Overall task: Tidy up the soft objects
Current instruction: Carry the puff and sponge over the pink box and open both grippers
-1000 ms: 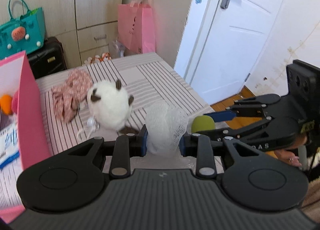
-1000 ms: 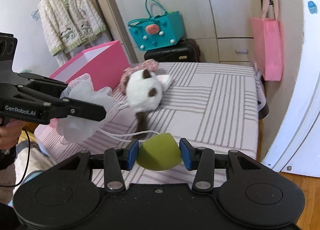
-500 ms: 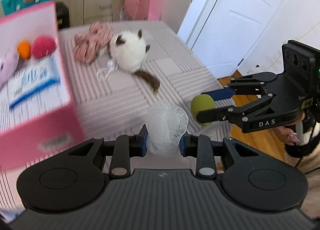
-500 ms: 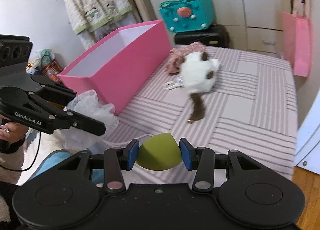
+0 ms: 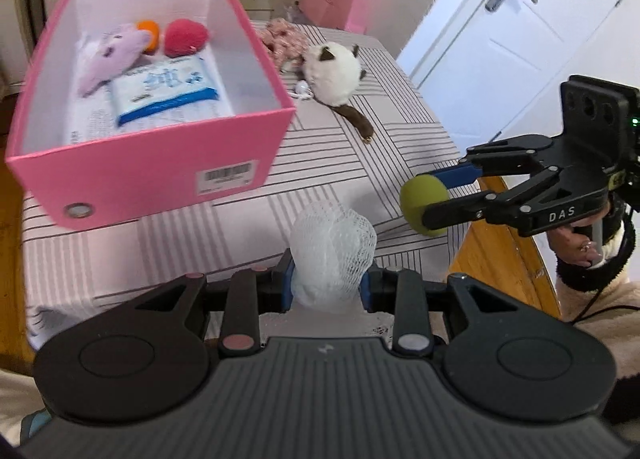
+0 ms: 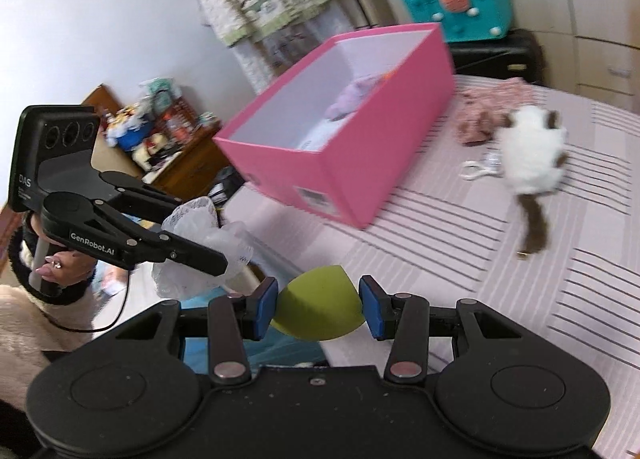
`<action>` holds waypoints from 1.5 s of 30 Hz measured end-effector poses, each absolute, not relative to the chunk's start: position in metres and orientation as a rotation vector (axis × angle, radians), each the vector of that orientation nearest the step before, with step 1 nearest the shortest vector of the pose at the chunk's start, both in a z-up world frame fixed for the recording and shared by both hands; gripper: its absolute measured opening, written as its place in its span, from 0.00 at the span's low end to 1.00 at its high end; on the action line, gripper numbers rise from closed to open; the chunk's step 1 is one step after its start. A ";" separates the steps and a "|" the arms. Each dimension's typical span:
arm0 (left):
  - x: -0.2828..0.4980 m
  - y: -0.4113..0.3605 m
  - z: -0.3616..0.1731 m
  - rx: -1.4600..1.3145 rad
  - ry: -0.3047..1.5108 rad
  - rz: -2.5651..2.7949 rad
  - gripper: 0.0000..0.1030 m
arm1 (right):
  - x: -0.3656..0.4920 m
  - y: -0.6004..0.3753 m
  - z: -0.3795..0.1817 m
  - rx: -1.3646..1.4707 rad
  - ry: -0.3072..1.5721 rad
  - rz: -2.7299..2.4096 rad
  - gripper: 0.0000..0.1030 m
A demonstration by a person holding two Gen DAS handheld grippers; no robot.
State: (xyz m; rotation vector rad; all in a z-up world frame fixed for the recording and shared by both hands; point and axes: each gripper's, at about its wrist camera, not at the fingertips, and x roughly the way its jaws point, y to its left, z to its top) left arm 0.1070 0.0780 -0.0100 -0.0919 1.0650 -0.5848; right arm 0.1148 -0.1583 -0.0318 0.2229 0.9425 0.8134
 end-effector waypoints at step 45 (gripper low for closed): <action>0.297 0.146 -0.002 -0.049 0.761 -0.217 0.31 | 0.323 -0.011 -0.024 -0.253 0.767 0.785 0.52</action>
